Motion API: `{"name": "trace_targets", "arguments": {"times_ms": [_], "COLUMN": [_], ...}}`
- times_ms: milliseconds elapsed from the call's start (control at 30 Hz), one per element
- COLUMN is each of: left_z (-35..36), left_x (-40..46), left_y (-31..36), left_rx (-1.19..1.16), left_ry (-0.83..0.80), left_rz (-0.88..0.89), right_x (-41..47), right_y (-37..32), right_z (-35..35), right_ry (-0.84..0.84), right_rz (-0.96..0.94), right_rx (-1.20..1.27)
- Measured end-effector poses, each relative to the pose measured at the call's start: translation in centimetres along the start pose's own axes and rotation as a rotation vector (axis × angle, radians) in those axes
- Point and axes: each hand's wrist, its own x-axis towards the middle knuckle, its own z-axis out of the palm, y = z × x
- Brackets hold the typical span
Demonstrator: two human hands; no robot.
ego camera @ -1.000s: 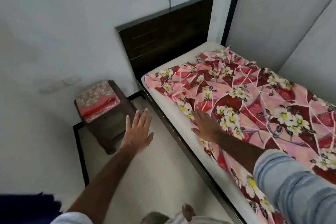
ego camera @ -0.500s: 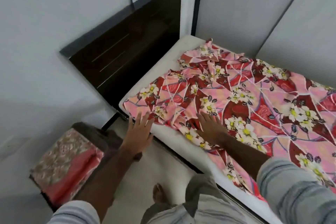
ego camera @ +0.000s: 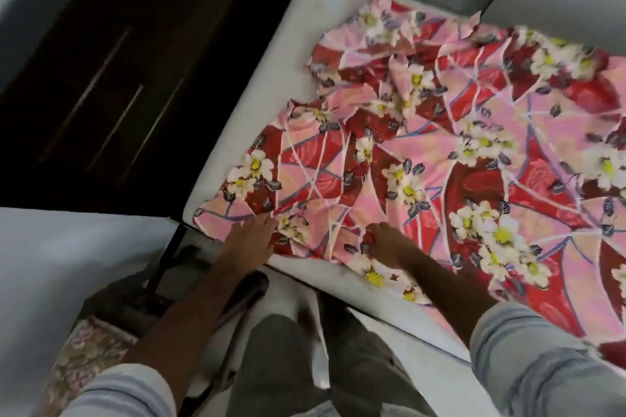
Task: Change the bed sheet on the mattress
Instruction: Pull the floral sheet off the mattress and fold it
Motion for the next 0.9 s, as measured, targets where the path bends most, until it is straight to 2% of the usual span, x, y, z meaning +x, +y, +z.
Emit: {"name": "trace_targets", "arguments": {"times_ms": [100, 167, 267, 333, 433, 533, 600, 667, 733, 800, 833, 867, 900], "left_z": [2.4, 3.8, 5.9, 6.8, 6.7, 6.0, 5.6, 5.1, 4.5, 4.4, 4.5, 4.7, 4.9], "left_x": [3.2, 5.3, 7.9, 9.4, 10.6, 11.5, 12.0, 12.5, 12.8, 12.8, 12.7, 12.6, 12.4], "left_y": [-1.8, -3.1, -5.3, -6.8, -8.6, -9.5, -10.1, -10.8, -11.8, -12.8, -13.2, -13.3, -13.4], "left_rx": [-0.048, -0.021, -0.004, -0.009, -0.033, 0.031, -0.022, -0.131, -0.195, -0.234, -0.229, -0.197, -0.143], "left_ry": [-0.044, -0.044, -0.022, 0.008, 0.148, 0.234, 0.251, 0.298, 0.364, 0.359, 0.337, 0.304, 0.263], "left_rz": [-0.04, -0.08, -0.104, -0.092, -0.067, 0.041, 0.049, -0.018, -0.04, 0.049, 0.106, 0.163, 0.216], "right_x": [3.0, 4.4, 5.7, 7.0, 7.6, 7.4, 7.6, 8.6, 9.1, 8.7, 8.5, 8.3, 8.2], "right_y": [0.7, 0.5, -0.5, -0.2, 0.7, 2.8, 5.1, 7.5, 9.2, 8.8, 7.6, 5.6, 3.1], "right_z": [3.4, 5.7, 7.7, 7.8, 5.0, 0.9, -1.3, -2.6, -2.9, -2.3, -1.6, -0.8, 0.3], "right_ry": [-0.016, -0.006, 0.092, 0.187, 0.094, -0.062, -0.06, 0.123, 0.466, 0.864, 0.964, 0.958, 0.868], "right_rz": [-0.011, -0.092, -0.173, -0.181, -0.041, -0.073, -0.053, 0.065, 0.258, 0.318, 0.271, 0.182, 0.063], "right_rx": [-0.027, -0.173, -0.315, -0.095, 0.265, 0.29, 0.268, 0.315, 0.388, 0.24, 0.127, 0.074, 0.101]}}
